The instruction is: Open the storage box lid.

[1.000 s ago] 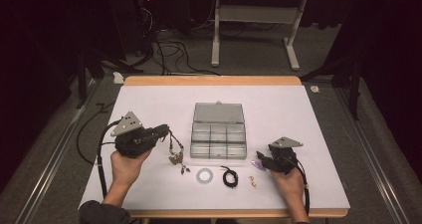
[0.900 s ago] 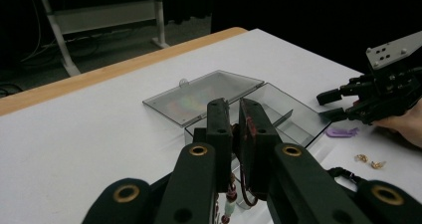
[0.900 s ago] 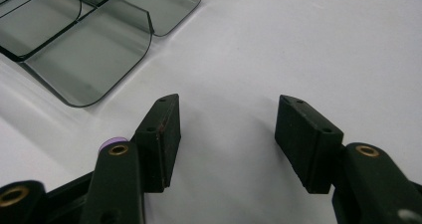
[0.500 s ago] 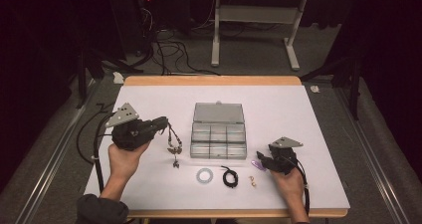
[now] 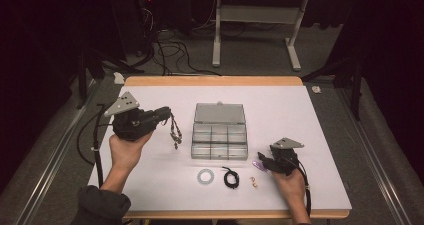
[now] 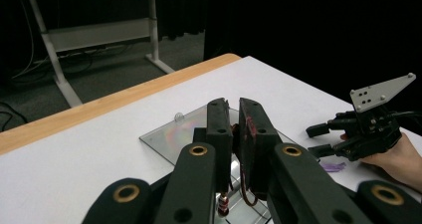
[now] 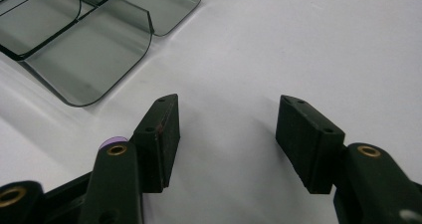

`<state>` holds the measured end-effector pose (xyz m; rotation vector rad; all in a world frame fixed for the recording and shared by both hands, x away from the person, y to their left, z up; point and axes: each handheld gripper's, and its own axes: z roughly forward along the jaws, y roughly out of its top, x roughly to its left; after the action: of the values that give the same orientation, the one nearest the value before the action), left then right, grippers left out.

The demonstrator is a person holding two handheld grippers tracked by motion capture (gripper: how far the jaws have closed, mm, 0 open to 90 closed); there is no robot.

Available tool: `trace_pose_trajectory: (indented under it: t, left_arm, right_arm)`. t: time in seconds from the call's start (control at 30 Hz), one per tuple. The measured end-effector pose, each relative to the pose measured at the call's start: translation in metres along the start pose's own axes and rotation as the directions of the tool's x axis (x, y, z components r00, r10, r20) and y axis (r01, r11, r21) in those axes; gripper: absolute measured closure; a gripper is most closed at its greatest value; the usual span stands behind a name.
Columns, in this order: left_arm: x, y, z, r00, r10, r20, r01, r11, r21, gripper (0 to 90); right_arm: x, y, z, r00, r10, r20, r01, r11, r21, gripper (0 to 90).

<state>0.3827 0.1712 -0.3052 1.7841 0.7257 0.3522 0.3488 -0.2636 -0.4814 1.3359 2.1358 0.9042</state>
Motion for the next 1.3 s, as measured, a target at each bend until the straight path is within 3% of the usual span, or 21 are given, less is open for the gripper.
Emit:
trace_pose_trajectory:
  t: [0.27,0.57,0.97,1.3]
  left_arm:
    - [0.0,0.012,0.009,0.9996,0.029,0.003,-0.029,0.9993,0.024,84.5]
    - [0.0,0.026,0.016,0.9986,0.05,0.014,-0.051,0.9986,0.017,84.4]
    - [-0.004,0.041,0.023,0.9975,0.061,0.035,-0.06,0.9979,-0.023,84.4]
    - [-0.008,0.048,0.038,0.9957,0.059,0.071,-0.056,0.9976,-0.039,84.4]
  right_arm:
    - [0.0,0.0,0.0,1.0,-0.002,0.0,0.002,1.0,0.0,43.3]
    - [0.0,0.0,0.0,1.0,-0.003,0.001,0.003,1.0,0.0,43.2]
    - [0.0,0.0,0.0,1.0,-0.005,0.001,0.005,1.0,0.0,43.1]
    - [0.0,0.0,0.0,1.0,0.0,-0.001,0.0,1.0,0.001,42.9]
